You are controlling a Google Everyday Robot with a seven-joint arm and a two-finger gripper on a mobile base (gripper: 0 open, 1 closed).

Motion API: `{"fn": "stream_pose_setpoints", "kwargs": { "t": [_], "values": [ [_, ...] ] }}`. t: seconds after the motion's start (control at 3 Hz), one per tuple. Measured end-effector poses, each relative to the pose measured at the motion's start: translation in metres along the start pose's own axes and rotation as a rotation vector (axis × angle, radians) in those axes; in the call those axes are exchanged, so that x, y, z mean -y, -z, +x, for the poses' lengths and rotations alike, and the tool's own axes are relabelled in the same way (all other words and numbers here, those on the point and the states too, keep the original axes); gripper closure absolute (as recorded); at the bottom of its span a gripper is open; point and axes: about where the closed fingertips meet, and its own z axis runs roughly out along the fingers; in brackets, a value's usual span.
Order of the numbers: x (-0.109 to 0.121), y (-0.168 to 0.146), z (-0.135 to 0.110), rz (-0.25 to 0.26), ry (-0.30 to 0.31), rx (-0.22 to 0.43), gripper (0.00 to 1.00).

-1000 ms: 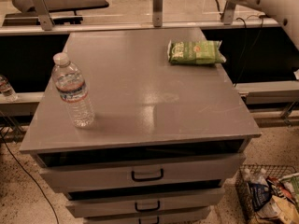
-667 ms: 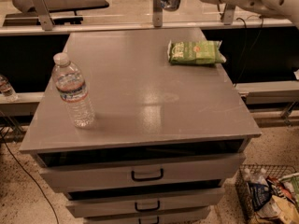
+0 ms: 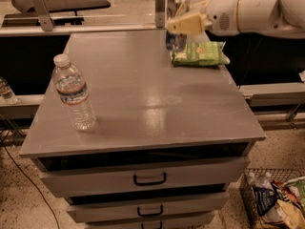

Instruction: Move redbull can near water bottle

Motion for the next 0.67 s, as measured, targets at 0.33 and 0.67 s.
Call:
{"fn": "stream_pose_setpoints", "kwargs": {
  "t": [0.33,0.67],
  "values": [
    [-0.062,-0.001,0.052,-0.191,-0.023,-0.096,1.0],
    [-0.113,-0.004,0.089,-0.324,-0.043,-0.147,1.0]
  ]
}}
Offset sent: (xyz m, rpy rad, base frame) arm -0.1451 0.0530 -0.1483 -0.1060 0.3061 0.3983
